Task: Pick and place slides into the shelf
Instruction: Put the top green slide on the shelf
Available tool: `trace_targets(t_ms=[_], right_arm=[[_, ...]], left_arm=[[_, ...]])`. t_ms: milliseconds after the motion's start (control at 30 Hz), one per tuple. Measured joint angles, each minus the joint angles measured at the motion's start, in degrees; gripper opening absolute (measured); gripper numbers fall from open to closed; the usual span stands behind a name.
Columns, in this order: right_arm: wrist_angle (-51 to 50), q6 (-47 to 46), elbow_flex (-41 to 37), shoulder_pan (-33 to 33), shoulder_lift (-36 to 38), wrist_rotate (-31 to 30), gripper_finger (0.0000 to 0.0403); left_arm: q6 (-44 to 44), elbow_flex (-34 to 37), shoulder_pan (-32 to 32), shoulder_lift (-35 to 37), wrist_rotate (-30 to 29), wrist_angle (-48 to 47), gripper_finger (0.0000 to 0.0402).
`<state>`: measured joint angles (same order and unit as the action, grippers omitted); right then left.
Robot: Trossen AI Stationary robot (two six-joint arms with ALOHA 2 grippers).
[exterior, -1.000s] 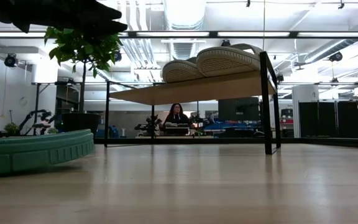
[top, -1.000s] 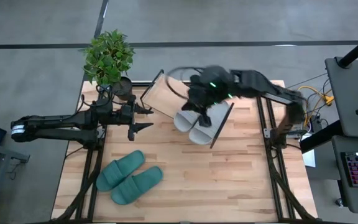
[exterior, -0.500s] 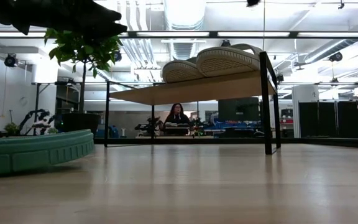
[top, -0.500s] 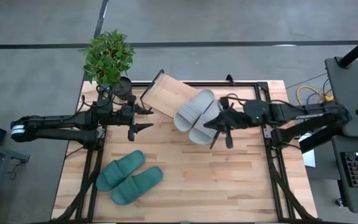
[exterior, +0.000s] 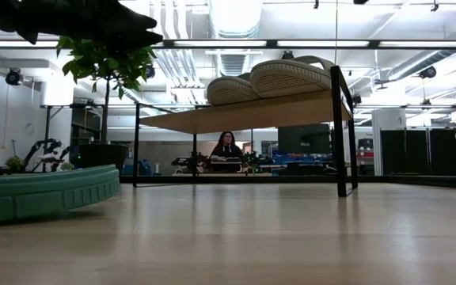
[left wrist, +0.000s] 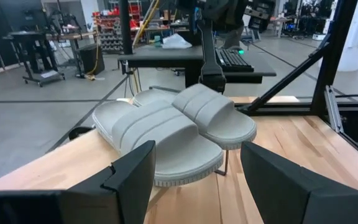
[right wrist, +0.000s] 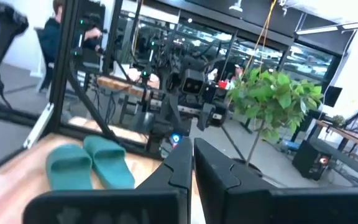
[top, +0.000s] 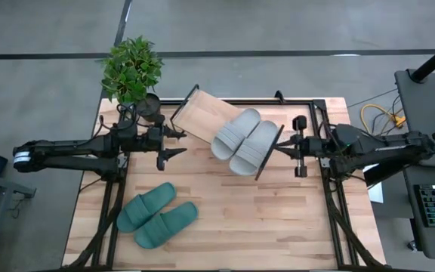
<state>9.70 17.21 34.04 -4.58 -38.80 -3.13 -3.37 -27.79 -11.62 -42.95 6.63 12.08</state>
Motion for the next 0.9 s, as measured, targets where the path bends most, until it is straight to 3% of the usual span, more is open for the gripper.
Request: trace_targets(t_ms=[300,500,667,900], right_arm=[[2.1,3.4,-3.4,0.0,0.6,0.0,0.0009],[2.5,3.7,-3.4,0.0,0.0,0.0,0.0009],[2.6,5.9,-3.4,0.0,0.0,0.0,0.0009],[2.6,7.5,-3.4,0.0,-0.1,0.0,0.0009]], left_arm=[[-4.4,-1.5,0.0,-6.8,0.3,-1.2,0.0222],[-2.2,-8.2,0.1,-6.4,2.5,-14.5,0.0222],[6.4,-14.5,0.1,-4.1,3.6,-24.4,0.0221],[20.8,-18.4,0.2,-2.3,22.2,-33.0,0.0222]])
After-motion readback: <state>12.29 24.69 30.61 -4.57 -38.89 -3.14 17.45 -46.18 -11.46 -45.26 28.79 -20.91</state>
